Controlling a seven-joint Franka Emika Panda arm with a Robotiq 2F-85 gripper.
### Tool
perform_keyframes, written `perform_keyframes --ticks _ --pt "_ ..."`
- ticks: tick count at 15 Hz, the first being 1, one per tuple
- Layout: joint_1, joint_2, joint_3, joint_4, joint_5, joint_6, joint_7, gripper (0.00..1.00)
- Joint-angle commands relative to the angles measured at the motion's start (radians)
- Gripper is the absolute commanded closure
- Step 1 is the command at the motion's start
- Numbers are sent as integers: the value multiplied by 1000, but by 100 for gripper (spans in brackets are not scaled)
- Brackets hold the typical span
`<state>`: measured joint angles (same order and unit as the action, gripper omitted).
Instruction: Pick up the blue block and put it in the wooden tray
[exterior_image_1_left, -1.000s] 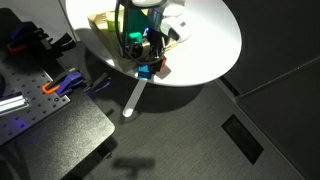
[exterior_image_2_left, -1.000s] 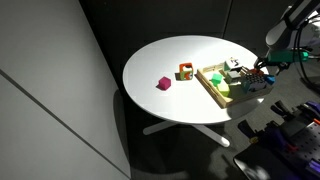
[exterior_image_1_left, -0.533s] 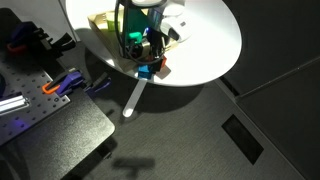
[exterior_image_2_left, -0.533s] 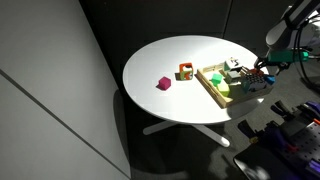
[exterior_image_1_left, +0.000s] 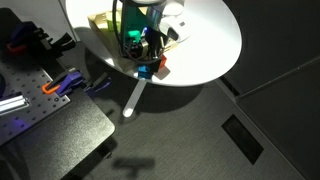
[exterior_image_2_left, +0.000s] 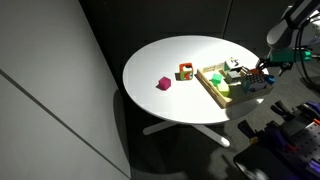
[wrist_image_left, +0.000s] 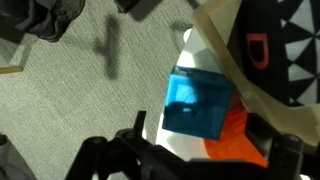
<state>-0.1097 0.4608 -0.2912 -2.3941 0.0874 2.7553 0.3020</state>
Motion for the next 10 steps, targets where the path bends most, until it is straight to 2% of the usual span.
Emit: perform_keyframes --ticks 1,10 --pt "23 -43 -30 -34 -33 -38 17 0" --pt "20 -16 -26 -33 -25 -12 12 0"
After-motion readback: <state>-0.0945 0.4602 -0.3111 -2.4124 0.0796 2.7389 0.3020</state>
